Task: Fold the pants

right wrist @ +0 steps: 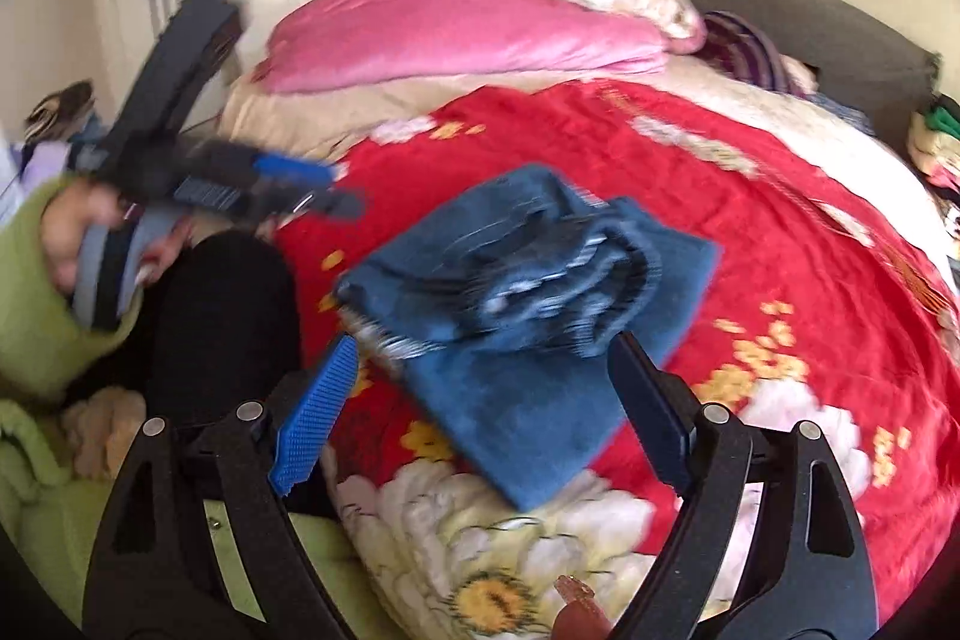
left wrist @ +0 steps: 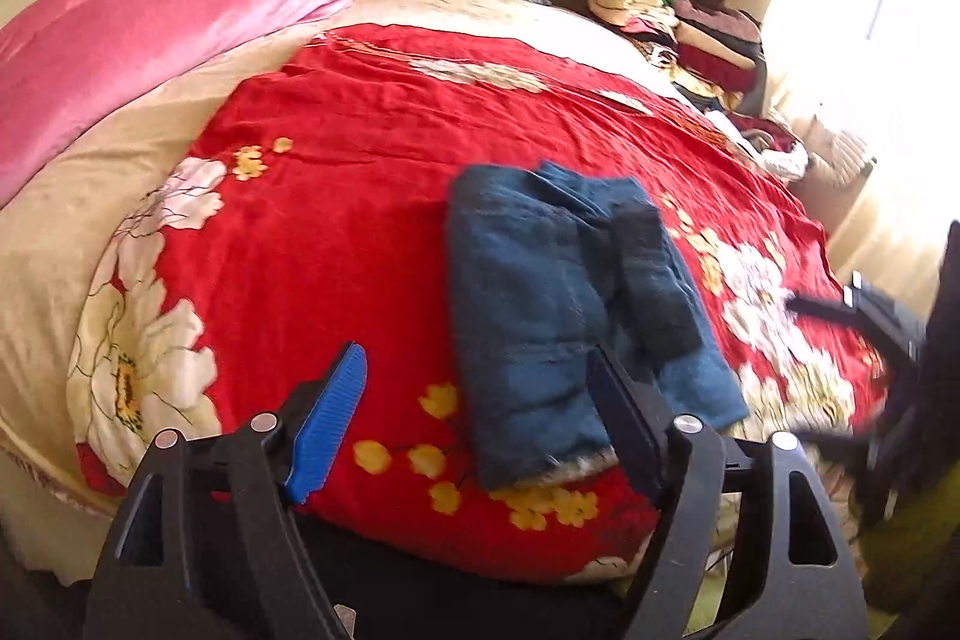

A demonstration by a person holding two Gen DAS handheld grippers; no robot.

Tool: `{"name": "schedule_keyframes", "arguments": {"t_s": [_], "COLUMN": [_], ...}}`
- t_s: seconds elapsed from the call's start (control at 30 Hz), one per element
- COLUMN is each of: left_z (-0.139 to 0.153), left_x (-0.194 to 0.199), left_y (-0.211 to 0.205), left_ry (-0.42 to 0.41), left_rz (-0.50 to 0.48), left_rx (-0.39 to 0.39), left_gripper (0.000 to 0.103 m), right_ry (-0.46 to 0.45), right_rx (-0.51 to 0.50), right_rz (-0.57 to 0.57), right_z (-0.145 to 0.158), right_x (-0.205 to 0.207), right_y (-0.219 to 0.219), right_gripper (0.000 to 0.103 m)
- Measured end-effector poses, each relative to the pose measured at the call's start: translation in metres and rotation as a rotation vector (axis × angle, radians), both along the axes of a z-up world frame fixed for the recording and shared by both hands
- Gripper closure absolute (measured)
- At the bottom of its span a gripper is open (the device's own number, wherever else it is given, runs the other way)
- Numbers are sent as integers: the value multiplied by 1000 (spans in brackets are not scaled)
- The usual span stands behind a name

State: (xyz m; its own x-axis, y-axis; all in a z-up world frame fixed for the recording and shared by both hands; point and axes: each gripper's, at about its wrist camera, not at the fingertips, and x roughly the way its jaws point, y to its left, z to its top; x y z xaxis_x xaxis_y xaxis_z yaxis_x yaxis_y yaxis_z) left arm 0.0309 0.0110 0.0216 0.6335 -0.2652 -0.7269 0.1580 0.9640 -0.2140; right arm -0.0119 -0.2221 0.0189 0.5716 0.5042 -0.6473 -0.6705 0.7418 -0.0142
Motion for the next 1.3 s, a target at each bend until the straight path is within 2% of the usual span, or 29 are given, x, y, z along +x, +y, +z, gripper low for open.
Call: {"name": "schedule_keyframes", "arguments": {"t_s": [0.07, 0.1, 0.13, 0.17, 0.2, 0.27, 0.43, 0.47, 0.53, 0.63, 0.73, 0.83, 0.9, 1.03, 1.17, 1.27, 1.3], "left_z": [0, 0, -1, -3, -5, -9, -23, -27, -37, -44, -45, -46, -45, -39, -25, -15, -13], "left_x": [10, 16, 21, 28, 32, 43, 68, 72, 81, 86, 86, 85, 84, 78, 65, 55, 53], "left_y": [1, 0, -2, -6, -10, -19, -38, -39, -42, -40, -41, -41, -39, -39, -40, -38, -37], "left_ry": [17, 25, 36, 51, 63, 87, 135, 145, 166, 176, 160, 157, 156, 137, 82, 45, 38], "left_rz": [-14, -23, -35, -58, -73, -105, -144, -146, -142, -136, -139, -137, -132, -126, -115, -97, -94], "left_rx": [-28, -37, -40, -40, -41, -47, -27, -24, -15, -23, -25, -37, -50, -44, -23, 5, 12], "left_gripper": [57, 63, 76, 84, 87, 88, 88, 88, 88, 88, 88, 88, 88, 87, 80, 76, 75], "right_ry": [17, 24, 30, 30, 26, 5, -26, -38, -17, 84, 70, 83, 79, 123, 126, 111, 100], "right_rx": [-4, -8, -23, -40, -60, -113, -226, -260, -293, -215, -218, -255, -235, -150, -84, -64, -63], "right_rz": [59, 83, 115, 136, 158, 204, 229, 225, 238, 285, 306, 282, 262, 213, 183, 164, 155], "right_z": [-6, -8, -12, -14, -16, -21, -33, -39, -49, -46, -45, -66, -70, -60, -41, -28, -24], "right_x": [-2, -2, 0, 1, 2, 4, 18, 25, 32, 32, 23, 22, 21, 20, 13, 6, 4], "right_y": [14, 20, 29, 36, 43, 58, 84, 88, 94, 86, 79, 76, 73, 64, 52, 44, 41], "right_gripper": [32, 39, 45, 49, 55, 60, 65, 70, 97, 101, 101, 100, 100, 96, 94, 84, 77]}}
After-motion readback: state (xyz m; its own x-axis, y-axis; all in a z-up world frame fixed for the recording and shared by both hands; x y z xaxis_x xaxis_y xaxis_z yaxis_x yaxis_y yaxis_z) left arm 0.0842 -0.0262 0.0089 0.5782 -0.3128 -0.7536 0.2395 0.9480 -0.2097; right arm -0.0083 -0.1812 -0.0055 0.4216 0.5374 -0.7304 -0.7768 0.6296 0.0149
